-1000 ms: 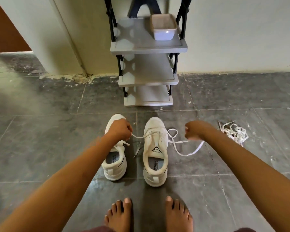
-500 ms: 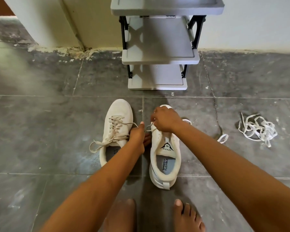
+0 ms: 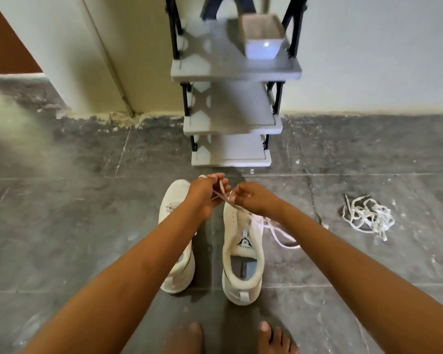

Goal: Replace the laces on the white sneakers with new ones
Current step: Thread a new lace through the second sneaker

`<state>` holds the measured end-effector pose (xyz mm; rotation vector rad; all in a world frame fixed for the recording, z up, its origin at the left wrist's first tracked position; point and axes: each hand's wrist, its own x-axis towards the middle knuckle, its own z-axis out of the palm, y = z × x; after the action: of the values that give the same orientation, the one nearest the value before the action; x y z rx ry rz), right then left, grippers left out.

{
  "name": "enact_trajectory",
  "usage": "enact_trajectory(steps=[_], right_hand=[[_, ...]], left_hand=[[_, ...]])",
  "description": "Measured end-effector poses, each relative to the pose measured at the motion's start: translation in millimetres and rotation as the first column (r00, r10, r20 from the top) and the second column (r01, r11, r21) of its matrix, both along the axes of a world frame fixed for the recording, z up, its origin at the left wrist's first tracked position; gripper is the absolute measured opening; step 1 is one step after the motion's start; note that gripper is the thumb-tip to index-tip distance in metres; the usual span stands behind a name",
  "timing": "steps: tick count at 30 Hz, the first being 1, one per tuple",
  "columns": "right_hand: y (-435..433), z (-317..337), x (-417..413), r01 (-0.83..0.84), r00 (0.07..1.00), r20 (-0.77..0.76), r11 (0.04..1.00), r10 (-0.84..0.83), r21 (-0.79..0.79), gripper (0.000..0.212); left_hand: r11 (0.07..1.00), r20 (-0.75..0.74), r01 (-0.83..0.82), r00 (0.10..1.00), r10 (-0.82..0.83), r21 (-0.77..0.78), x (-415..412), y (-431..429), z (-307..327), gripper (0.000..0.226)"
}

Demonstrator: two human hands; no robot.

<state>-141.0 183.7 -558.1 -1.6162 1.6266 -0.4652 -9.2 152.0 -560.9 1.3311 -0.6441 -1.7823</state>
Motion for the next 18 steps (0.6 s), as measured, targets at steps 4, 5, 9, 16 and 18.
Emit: enact_trajectory(steps=[4, 5, 9, 16, 18], right_hand=[[10.4, 60.1, 0.5, 0.278, 0.829, 0.434, 0.934, -0.352, 0.225, 0.024], [11.9, 73.1, 0.3, 0.282, 0.767, 0.491, 0.905, -0.412, 0.319, 0.035], [18.0, 121.8, -4.2, 0.186, 0.599, 0.650, 0.871, -0.468, 0.455, 0.052], [31.5, 155.5, -1.5, 0.546, 0.379, 0.770, 0.796, -0.513, 0.262, 0.017], [39.1, 145.5, -0.3, 0.585, 0.409, 0.762, 0.785, -0.502, 0.203, 0.017]], left_hand=[[0.971, 0.070, 0.201, 0.979, -0.193, -0.132, 2.9, 5.5, 76.3, 0.031], [0.952, 0.112, 0.273, 0.959, -0.258, -0.139, 4.6, 6.8, 91.2, 0.033], [0.860, 0.251, 0.474, 0.870, -0.425, -0.188, 9.1, 14.9, 153.7, 0.036], [0.777, 0.546, 0.571, 0.754, -0.366, -0.267, -0.9, 44.3, 168.6, 0.042], [0.769, 0.640, 0.576, 0.707, -0.299, -0.277, 0.2, 48.5, 157.0, 0.037]])
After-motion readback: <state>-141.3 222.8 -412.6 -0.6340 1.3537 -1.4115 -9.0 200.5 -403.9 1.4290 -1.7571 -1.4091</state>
